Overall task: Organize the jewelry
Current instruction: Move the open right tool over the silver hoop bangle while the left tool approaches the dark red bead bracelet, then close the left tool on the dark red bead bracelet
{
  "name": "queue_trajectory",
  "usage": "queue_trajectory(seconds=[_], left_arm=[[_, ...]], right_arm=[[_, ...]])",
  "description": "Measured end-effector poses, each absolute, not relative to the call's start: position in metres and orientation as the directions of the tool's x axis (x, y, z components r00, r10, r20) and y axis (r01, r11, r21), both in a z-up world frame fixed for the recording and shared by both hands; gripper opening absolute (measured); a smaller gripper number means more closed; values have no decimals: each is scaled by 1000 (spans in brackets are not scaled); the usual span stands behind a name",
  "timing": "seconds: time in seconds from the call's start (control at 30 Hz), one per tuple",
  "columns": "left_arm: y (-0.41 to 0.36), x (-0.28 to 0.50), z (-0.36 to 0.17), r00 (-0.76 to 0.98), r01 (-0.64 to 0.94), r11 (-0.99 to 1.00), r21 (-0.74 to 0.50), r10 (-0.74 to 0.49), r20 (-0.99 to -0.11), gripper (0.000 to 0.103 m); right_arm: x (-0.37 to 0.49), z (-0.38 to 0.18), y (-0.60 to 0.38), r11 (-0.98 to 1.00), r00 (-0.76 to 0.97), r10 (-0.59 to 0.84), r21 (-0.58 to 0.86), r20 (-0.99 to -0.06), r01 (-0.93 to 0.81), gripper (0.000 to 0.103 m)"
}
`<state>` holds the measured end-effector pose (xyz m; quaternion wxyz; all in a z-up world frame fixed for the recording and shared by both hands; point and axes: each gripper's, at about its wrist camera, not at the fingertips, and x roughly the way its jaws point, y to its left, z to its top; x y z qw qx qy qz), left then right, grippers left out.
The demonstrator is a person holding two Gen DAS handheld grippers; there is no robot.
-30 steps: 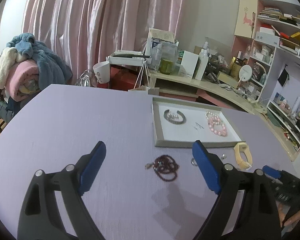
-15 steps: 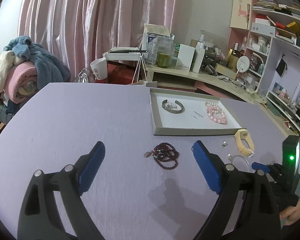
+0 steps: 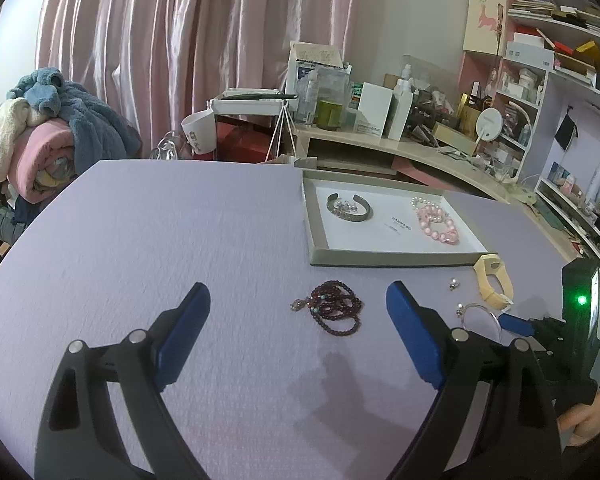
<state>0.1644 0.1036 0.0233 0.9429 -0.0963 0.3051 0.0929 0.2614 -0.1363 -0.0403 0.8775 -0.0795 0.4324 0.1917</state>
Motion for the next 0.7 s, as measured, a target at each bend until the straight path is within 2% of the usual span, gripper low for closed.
queue_trajectory(seconds=[0.33,0.7], left_arm=[[103,167,19,790,-229,966,-122,111,-604,90],[93,184,-1,740,-214,972,-95,98,-665,90]], right_arm=[[258,-40,-139,902,544,292,36,-787,-431,72],[235,-22,-159,889,563,345,70,-751,-452,72]])
